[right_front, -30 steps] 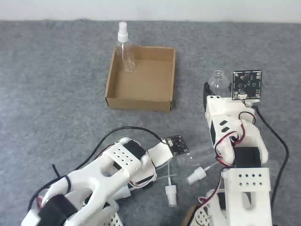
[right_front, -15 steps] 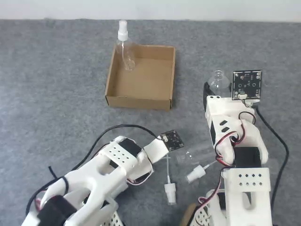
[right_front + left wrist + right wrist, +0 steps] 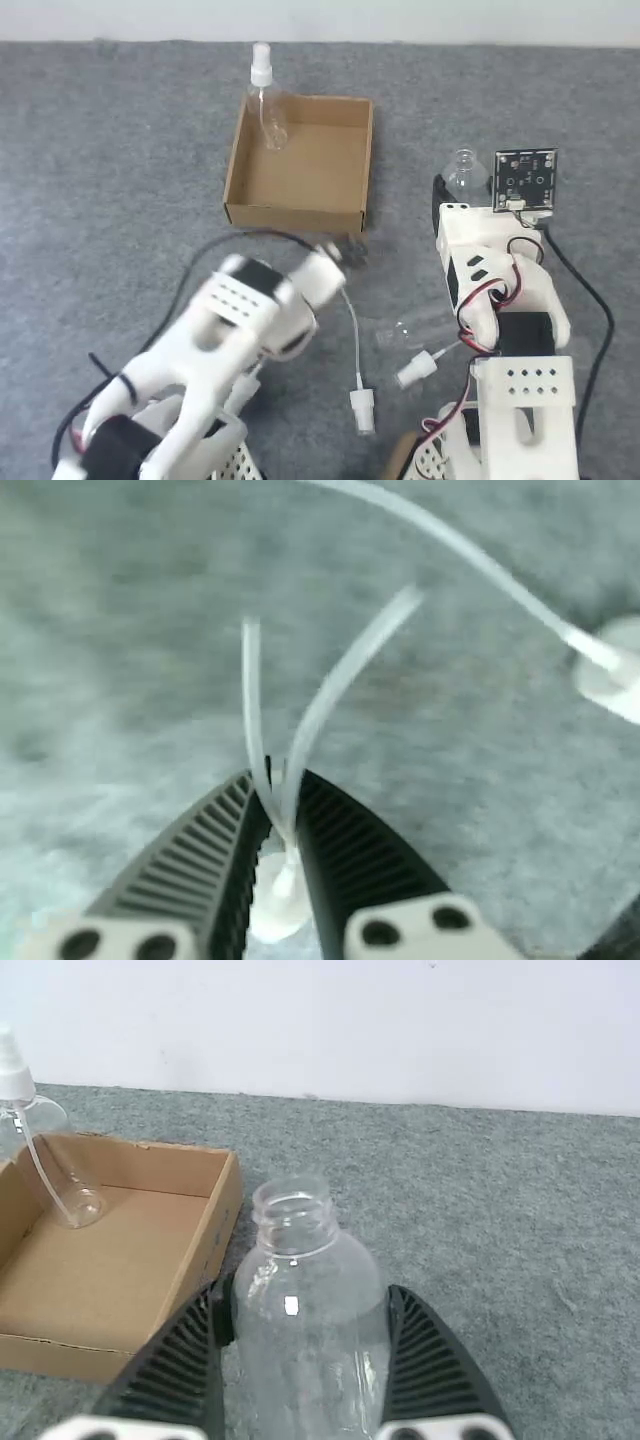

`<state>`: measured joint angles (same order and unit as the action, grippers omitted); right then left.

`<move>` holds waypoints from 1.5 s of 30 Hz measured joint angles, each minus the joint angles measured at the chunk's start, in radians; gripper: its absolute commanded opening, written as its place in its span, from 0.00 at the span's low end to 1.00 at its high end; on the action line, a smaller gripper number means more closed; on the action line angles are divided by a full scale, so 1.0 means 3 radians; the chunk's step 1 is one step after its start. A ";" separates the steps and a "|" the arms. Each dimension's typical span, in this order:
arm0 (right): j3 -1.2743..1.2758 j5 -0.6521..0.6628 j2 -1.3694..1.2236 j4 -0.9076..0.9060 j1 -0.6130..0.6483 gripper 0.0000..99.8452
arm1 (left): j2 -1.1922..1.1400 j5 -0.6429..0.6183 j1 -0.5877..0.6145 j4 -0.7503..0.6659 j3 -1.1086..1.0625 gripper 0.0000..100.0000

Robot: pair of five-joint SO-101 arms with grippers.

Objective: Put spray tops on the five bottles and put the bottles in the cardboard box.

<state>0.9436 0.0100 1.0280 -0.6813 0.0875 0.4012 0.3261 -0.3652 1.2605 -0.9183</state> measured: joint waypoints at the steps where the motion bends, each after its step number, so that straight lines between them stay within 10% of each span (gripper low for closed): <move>1: 0.0000 0.0000 0.0000 0.0000 0.0000 0.01 | 0.0000 0.0000 0.0133 0.0026 0.0087 0.01; 20: 0.0000 0.0000 0.0000 0.0000 0.0000 0.01 | -0.0005 0.0568 0.2506 -0.0286 0.0399 0.01; 37: 0.0000 0.0000 0.0000 0.0000 0.0005 0.01 | -0.0005 0.0077 0.3989 -0.0839 0.0399 0.01; 45: 0.0000 0.0000 0.0000 0.0000 0.0072 0.01 | -0.0005 -0.0394 0.4593 -0.1100 0.0399 0.30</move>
<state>0.9436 0.0100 1.0280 -0.6813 0.1089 0.3997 0.2079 1.0127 0.9306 -0.7986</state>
